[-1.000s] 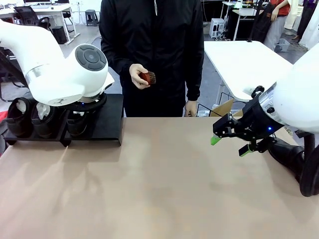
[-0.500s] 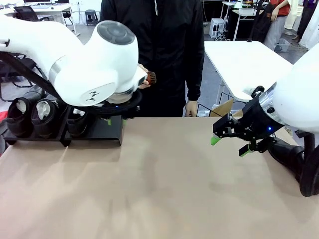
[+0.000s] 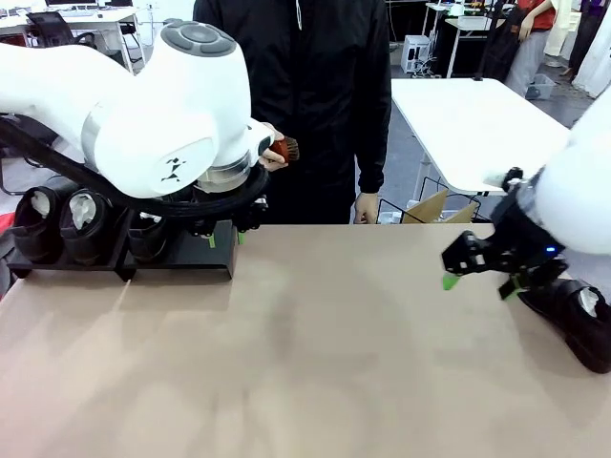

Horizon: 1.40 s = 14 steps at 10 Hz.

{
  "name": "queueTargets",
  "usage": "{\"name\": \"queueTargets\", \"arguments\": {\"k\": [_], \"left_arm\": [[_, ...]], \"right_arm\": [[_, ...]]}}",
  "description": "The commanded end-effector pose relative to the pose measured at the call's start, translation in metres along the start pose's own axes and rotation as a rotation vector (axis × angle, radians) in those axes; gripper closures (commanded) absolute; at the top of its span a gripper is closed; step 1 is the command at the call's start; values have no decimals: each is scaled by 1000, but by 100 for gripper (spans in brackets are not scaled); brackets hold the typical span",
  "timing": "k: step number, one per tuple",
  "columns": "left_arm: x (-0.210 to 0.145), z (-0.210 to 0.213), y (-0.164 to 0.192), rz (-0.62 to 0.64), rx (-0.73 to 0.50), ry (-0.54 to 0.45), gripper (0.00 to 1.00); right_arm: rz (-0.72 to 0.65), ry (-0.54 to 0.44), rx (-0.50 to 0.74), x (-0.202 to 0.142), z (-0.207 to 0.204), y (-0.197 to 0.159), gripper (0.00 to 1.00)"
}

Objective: Organize the shoes by placing them on the stand.
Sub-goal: Pick up one Shoe and place it in the middle of the table.

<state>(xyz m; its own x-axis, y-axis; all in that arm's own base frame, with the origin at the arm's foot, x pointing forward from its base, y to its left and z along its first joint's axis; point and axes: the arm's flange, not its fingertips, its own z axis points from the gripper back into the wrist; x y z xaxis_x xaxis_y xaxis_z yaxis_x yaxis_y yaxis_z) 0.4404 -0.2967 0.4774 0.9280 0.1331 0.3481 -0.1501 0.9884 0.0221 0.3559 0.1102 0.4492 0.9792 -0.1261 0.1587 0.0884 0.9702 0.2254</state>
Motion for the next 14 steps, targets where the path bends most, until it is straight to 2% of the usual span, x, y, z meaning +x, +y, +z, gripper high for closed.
{"name": "queueTargets", "arguments": {"k": [1,2,3,6,7,8,9,11,12,14], "left_arm": [[-5,3,-9,-24,-3,-6,53],[-5,3,-9,-24,-3,-6,53],[-5,3,-9,-24,-3,-6,53],[-5,3,-9,-24,-3,-6,53],[-5,3,-9,-24,-3,-6,53],[-5,3,-9,-24,-3,-6,53],[-5,3,-9,-24,-3,-6,53],[-5,3,-9,-24,-3,-6,53],[-5,3,-9,-24,-3,-6,53],[-5,3,-9,-24,-3,-6,53]], "right_arm": [[100,27,-35,9,21,-30,0],[75,11,-54,14,30,-31,0],[35,13,-25,4,7,-21,0],[35,13,-25,4,7,-21,0],[56,24,-43,6,13,-27,0],[169,73,-85,8,-5,-17,0],[249,79,-130,5,-19,-18,0],[394,144,-197,-8,-44,-50,0],[377,185,-167,-4,-46,-75,0],[349,199,-138,6,-41,-125,0]]}}
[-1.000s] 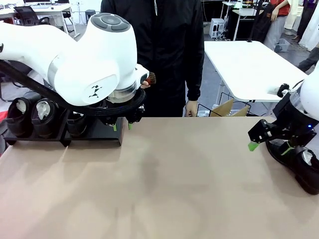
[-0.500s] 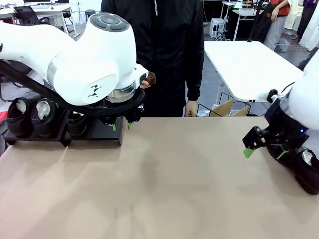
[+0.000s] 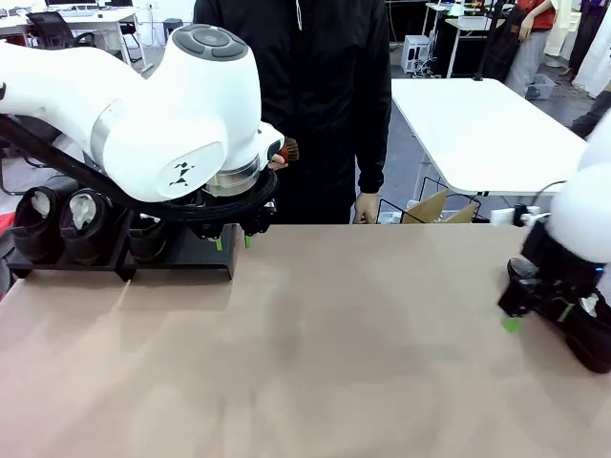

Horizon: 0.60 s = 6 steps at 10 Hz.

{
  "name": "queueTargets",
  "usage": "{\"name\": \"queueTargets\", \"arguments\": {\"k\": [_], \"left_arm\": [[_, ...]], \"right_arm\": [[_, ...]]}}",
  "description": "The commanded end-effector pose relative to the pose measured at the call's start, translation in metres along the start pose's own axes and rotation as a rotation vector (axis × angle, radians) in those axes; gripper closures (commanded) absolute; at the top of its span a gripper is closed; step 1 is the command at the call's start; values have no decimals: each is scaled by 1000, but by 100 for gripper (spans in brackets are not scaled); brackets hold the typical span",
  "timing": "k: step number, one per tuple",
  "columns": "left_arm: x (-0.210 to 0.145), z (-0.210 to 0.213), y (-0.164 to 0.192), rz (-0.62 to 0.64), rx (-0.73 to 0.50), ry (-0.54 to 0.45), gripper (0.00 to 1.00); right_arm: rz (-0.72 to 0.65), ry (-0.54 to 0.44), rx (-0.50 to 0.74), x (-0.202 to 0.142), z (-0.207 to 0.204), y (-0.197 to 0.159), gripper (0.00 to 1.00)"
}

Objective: Organize the shoes by placing them on the stand.
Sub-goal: Pick up one Shoe and place it in the middle of the table.

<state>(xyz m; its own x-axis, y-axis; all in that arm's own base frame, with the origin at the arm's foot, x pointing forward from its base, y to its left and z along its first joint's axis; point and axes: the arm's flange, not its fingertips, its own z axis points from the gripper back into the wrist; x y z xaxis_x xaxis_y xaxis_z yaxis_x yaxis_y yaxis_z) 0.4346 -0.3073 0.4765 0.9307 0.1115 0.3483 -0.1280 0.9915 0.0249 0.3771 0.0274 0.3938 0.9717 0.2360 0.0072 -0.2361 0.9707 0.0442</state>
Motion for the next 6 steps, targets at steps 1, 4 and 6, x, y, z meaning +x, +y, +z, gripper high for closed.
{"name": "queueTargets", "arguments": {"k": [1,4,6], "left_arm": [[2,1,1,-2,3,-6,53],[2,1,1,-2,3,-6,53],[2,1,1,-2,3,-6,53]], "right_arm": [[-4,8,33,-31,-12,-54,0],[-25,7,50,-18,-2,-62,0],[-25,7,50,-18,-2,-62,0]]}}
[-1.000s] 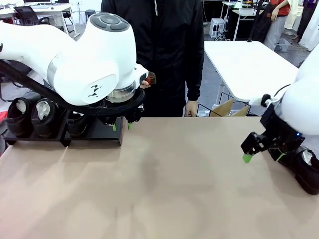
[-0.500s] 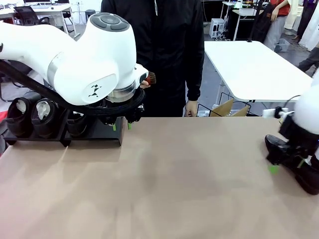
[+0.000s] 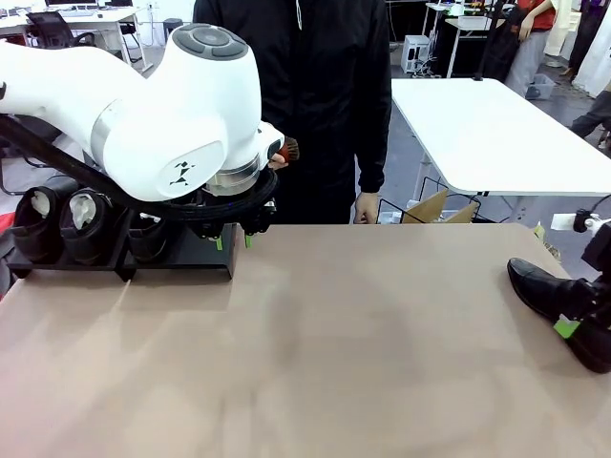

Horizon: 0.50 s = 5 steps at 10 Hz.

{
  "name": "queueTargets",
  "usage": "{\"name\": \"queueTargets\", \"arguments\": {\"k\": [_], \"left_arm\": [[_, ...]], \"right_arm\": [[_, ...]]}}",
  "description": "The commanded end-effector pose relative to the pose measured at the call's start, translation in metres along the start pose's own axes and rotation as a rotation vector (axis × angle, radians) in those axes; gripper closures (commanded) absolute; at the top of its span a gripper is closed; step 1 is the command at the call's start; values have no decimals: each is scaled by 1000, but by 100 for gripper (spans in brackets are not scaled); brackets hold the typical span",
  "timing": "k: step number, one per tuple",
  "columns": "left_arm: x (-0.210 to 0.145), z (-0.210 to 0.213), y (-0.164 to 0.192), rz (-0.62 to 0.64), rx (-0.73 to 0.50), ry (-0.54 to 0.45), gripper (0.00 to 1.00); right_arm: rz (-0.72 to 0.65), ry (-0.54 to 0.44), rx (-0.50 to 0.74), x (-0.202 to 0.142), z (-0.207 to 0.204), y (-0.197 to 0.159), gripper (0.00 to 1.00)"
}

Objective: Organize the shoes by placing them on the stand.
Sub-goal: Pick up one Shoe and place it in the middle of the table.

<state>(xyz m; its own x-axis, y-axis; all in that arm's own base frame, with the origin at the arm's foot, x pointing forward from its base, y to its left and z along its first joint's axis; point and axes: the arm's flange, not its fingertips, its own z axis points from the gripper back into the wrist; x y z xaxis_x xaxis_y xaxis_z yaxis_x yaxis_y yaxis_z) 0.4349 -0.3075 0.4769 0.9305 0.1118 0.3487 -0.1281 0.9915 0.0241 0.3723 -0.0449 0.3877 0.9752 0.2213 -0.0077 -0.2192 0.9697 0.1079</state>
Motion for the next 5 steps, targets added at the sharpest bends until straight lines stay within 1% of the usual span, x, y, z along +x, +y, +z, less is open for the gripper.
{"name": "queueTargets", "arguments": {"k": [1,2,3,5], "left_arm": [[1,1,1,-3,3,-5,53],[1,1,1,-3,3,-5,53],[1,1,1,-3,3,-5,53],[1,1,1,-3,3,-5,53]], "right_arm": [[-15,-4,9,-3,0,-7,0],[77,-38,-54,10,-11,3,0],[105,-54,-59,20,-20,4,0],[109,-73,-74,32,-22,-3,0]]}}
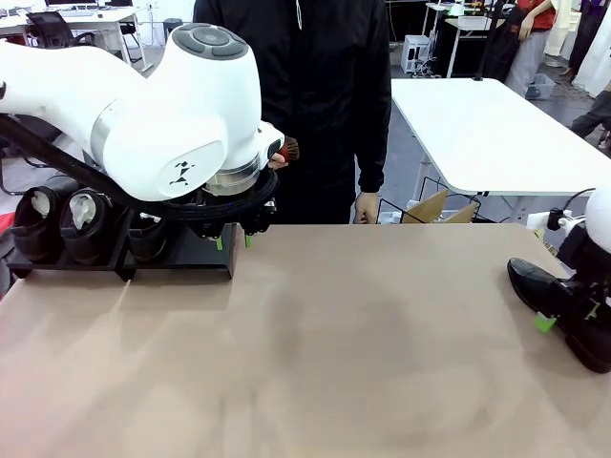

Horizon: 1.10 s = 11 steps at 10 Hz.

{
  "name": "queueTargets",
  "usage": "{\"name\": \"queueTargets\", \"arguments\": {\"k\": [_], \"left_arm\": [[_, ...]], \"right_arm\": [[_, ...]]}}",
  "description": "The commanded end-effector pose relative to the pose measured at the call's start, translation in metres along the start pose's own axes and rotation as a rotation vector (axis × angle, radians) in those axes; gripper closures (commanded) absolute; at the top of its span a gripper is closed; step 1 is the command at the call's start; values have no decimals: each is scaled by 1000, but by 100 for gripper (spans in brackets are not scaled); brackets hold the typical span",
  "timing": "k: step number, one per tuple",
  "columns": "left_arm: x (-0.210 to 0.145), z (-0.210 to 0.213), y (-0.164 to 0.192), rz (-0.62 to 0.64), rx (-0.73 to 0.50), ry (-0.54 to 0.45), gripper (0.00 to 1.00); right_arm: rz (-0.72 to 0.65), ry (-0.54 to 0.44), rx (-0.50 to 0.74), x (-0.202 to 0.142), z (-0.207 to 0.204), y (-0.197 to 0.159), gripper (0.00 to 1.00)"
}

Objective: Organize the shoes by placing them on the stand.
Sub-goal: Pick up one Shoe and place it in the middle of the table.

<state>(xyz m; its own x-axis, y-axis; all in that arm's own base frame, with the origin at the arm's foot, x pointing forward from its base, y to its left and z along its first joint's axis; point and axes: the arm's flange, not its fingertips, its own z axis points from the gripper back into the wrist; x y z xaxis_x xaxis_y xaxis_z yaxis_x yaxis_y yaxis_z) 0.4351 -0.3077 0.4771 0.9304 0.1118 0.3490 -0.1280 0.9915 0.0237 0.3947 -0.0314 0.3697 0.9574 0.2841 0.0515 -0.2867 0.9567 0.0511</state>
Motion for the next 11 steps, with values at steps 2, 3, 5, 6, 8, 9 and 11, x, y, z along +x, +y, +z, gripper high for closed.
{"name": "queueTargets", "arguments": {"k": [2,3,5,6,8,9,11], "left_arm": [[1,1,1,-3,4,-5,53],[1,1,1,-3,4,-5,53],[1,1,1,-3,4,-5,53],[1,1,1,-3,4,-5,53],[1,1,1,-3,4,-5,53],[1,1,1,-3,4,-5,53],[1,1,1,-3,4,-5,53]], "right_arm": [[7,-27,-68,11,-7,-19,0],[0,-33,-64,11,-4,-23,0],[-12,-68,-67,6,11,-34,0],[-9,-66,-75,5,14,-37,0],[-8,-53,-52,4,20,-41,0],[-4,-49,-44,3,21,-43,0],[9,4,-17,6,8,-50,0]]}}
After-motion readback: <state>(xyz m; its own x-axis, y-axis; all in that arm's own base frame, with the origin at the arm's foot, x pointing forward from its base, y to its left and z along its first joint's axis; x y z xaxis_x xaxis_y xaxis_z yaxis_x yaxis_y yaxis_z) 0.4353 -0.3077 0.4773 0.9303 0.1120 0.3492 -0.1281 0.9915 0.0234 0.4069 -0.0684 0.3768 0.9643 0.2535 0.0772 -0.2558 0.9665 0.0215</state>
